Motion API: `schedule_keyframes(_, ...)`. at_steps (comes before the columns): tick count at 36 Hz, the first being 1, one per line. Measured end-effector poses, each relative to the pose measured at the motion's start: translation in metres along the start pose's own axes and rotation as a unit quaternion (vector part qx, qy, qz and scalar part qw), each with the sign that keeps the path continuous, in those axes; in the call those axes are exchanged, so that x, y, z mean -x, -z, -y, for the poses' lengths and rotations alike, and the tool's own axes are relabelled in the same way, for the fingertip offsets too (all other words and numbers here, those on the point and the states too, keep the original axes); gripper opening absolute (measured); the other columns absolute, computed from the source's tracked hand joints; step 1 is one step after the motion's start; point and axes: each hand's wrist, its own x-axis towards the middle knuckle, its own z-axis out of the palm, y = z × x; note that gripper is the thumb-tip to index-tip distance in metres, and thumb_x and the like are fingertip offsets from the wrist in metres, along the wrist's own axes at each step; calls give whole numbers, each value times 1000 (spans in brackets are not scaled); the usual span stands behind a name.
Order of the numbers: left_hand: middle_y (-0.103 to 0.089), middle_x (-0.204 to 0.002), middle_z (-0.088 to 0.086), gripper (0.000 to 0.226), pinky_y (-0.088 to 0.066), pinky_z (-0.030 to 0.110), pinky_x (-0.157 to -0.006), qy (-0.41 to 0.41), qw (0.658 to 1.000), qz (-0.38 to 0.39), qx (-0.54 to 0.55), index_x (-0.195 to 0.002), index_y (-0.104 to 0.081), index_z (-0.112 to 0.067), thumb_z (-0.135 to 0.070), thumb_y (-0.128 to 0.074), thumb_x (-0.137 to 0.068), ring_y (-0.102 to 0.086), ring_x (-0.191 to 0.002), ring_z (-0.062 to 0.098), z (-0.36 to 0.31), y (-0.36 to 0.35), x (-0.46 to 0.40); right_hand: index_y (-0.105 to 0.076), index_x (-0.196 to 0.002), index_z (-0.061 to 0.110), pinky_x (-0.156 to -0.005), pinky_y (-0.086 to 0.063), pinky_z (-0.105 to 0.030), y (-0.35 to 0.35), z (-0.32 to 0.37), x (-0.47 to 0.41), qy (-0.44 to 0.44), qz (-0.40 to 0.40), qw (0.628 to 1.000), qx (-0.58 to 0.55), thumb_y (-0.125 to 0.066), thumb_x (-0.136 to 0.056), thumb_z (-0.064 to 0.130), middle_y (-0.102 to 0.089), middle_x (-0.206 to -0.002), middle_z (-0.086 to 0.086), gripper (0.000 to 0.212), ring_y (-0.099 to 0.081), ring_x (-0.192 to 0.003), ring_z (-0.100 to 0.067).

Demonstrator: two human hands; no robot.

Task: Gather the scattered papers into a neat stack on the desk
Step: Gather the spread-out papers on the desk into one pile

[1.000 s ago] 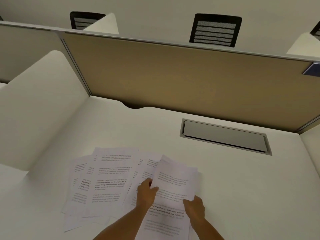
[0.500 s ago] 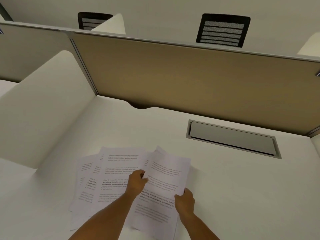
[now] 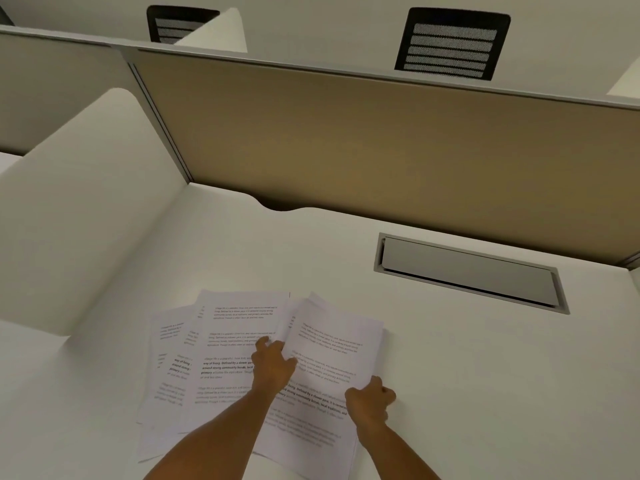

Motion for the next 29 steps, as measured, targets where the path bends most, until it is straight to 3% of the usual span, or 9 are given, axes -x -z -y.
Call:
schedule_keyframes(3,-48,-131,10,52,-54,44,-95,1,1000,13,24,-124,-59,-9,-29,-75,-78,-57,-112,27,6,1,-9,-39,-129,10,-68,-49,-32,6,-2,0,12,-1,999,-49,-57,-86,0,-35,-133,-17,48,-53,-77,-22)
schedule_keyframes(6,-65,-110,7,35,-59,33,-79,-4,999,23,40,-112,-62,-9,-21,-73,-81,-65,-91,19,0,6,-2,-31,-133,12,-59,-47,-28,11,-2,0,9,13,991,-135,-57,-85,-4,-48,-123,-15,56,-56,-81,-22)
schedule_keyframes(9,-65,-108,8,28,-52,19,-63,2,996,63,61,-106,-53,-11,-13,-70,-84,-62,-83,15,-3,7,6,-27,-139,13,-72,-53,-33,13,-4,0,-22,62,978,-196,-61,-84,-6,-55,-110,-10,66,-59,-85,-23)
schedule_keyframes(13,-56,-110,10,53,-55,26,-71,0,993,72,97,-114,-31,-14,-10,-73,-82,-62,-88,22,-4,8,14,-65,-112,-3,-71,-56,-33,15,-12,-4,-20,93,978,-187,-59,-80,-11,-71,-95,-15,33,-66,-82,-31)
schedule_keyframes(15,-53,-111,8,64,-52,28,-81,9,991,73,115,-123,-28,-15,-10,-76,-80,-59,-96,23,-3,10,20,-71,-101,-3,-69,-56,-34,17,-17,-4,-18,108,976,-190,-59,-82,-11,-73,-91,-19,24,-67,-79,-32)
schedule_keyframes(19,-69,-115,8,49,-57,36,-90,-17,988,107,113,-119,-62,-7,-22,-80,-76,-68,-99,20,11,11,24,-72,-95,5,-74,-59,-38,26,-25,5,1,128,974,-189,-61,-86,-8,-74,-91,-16,20,-69,-86,-36)
schedule_keyframes(22,-73,-107,7,29,-59,30,-82,-34,984,101,139,-110,-68,-8,-14,-74,-82,-70,-92,18,13,15,40,-69,-88,14,-64,-56,-29,35,-30,13,26,144,969,-201,-61,-90,-6,-72,-88,-10,21,-67,-80,-29)
schedule_keyframes(24,-73,-107,7,28,-59,28,-79,-40,979,101,173,-111,-68,-9,-12,-72,-83,-70,-92,17,13,18,49,-67,-84,17,-68,-56,-30,41,-33,16,42,147,964,-218,-60,-91,-6,-70,-87,-8,25,-66,-81,-28)
schedule_keyframes(29,-74,-108,6,32,-60,30,-80,-59,962,101,248,-114,-68,-9,-5,-72,-82,-72,-94,17,11,26,74,-66,-119,11,-90,-57,-44,53,-39,19,68,157,958,-230,-62,-91,0,-72,-109,-11,30,-68,-99,-32)
